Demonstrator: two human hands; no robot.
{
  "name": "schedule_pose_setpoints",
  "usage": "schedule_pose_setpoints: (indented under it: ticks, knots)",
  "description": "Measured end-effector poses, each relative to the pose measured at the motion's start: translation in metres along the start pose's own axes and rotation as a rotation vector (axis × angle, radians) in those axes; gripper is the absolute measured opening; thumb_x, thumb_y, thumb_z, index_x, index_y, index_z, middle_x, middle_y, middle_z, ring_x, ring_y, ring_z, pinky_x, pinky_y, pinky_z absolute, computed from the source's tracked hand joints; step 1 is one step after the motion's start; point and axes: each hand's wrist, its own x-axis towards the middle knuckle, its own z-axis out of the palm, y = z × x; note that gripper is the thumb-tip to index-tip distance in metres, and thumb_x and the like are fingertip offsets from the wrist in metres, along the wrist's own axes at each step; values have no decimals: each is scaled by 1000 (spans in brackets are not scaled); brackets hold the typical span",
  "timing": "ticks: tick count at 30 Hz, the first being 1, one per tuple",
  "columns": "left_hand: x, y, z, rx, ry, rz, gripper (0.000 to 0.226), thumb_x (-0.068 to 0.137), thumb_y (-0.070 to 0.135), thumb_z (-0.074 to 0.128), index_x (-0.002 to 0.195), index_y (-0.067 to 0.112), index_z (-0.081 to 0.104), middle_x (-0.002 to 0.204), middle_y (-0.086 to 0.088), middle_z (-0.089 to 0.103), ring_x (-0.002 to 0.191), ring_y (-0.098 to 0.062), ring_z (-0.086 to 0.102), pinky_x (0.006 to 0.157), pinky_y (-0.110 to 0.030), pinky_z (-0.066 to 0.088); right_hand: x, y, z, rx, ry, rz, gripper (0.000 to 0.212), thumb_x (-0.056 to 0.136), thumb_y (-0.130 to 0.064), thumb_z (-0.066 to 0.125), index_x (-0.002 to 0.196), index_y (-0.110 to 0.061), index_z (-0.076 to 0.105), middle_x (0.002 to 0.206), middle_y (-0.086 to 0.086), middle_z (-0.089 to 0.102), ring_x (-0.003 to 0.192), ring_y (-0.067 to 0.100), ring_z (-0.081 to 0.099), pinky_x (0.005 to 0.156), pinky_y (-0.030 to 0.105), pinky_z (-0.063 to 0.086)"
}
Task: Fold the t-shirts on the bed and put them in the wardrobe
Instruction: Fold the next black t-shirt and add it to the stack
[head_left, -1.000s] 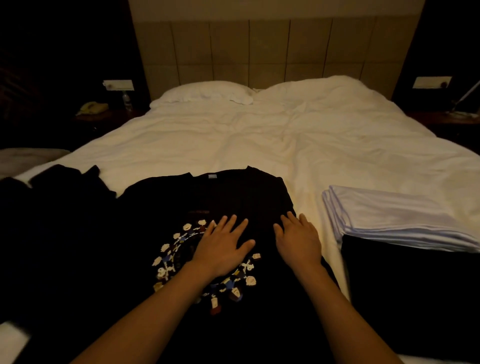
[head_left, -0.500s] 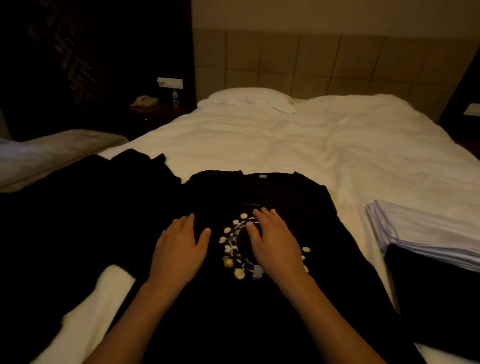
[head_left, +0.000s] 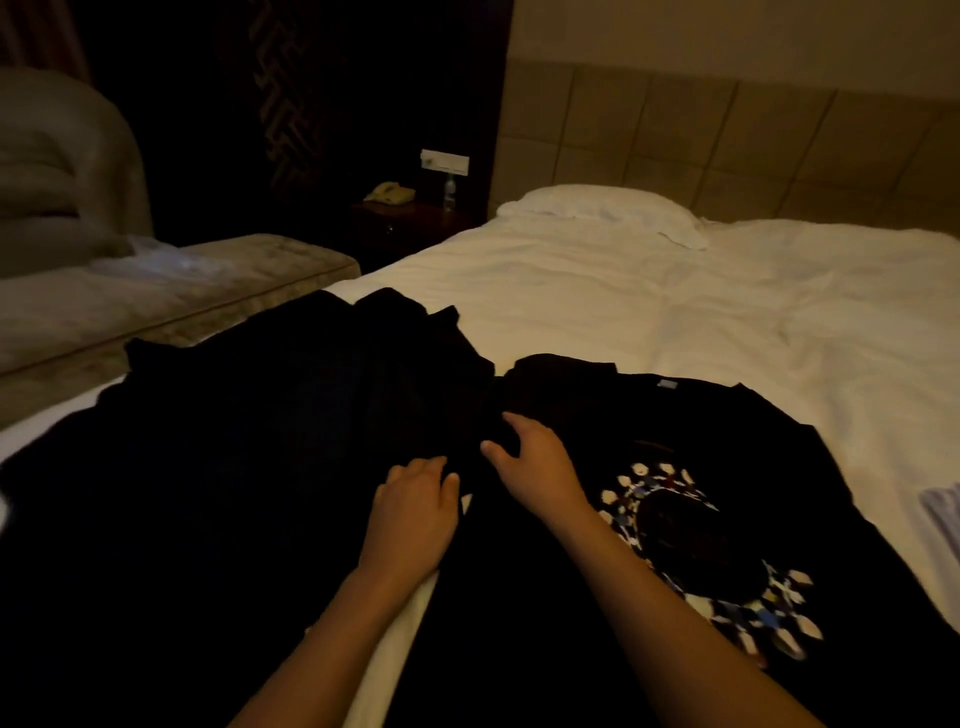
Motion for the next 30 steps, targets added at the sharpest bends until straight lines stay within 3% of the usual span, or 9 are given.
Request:
schedule_pose_setpoints:
  ticks: [7,10,13,16,20,23,25,27,30]
  knots:
    - [22,-20,-6,-409,10,-150,36,103,24,40,132,16,59,127,-3,63,113,-21,60,98,-33,45,55,-12,30,-245,16,33,68,91,-55,58,143,-13,46,135,9,56,128,31,43,102,39,38]
    - [32,-24,-10,-787,-31,-327,25,104,20,40,115,16,62,97,2,67,81,-15,66,65,-28,47,66,-10,42,-217,11,15,62,88,-54,63,137,-16,56,131,5,59,125,28,46,103,39,40]
    - [37,-24,-12,-916,-20,-382,19,104,19,39,99,20,58,88,-1,65,73,-16,65,55,-23,44,72,-3,50,-112,65,31,39,88,-43,67,119,-19,69,114,1,69,115,23,57,97,36,47]
    - [38,-24,-11,-933,-1,-369,22,103,19,42,93,22,61,88,-1,65,72,-17,64,57,-24,45,75,-1,47,45,156,18,20,90,-31,67,101,-17,76,92,-2,73,91,18,67,84,32,52]
    - [38,-13,-16,-1141,64,-336,29,104,18,40,118,5,62,95,-4,67,84,-16,66,75,-26,54,72,-5,33,138,404,-97,22,92,-32,65,97,-14,77,88,0,72,87,18,63,79,31,48]
    - [35,1,-21,-1384,-28,-352,34,106,24,35,130,8,54,115,-5,62,108,-18,61,99,-30,47,74,-14,21,369,347,-86,27,93,-25,64,68,-21,71,63,-6,62,62,7,56,60,24,39]
    - [34,3,-19,-1426,-54,-346,32,105,26,37,125,12,58,116,3,63,108,-8,63,93,-20,48,78,-24,13,507,285,-60,43,93,-21,64,51,-23,58,48,-11,51,49,3,46,54,25,36]
    - [36,4,-16,-1440,-61,-366,25,104,26,42,113,18,63,107,6,69,96,-3,68,75,-15,52,86,-37,8,638,243,1,39,92,-20,65,54,-22,64,53,-10,58,53,5,55,56,25,43]
    - [40,2,-14,-1465,-17,-446,28,101,28,50,122,13,61,117,-5,67,110,-18,64,86,-28,52,100,-52,8,925,78,140,13,93,-19,65,84,-14,73,83,5,73,72,15,68,60,24,52]
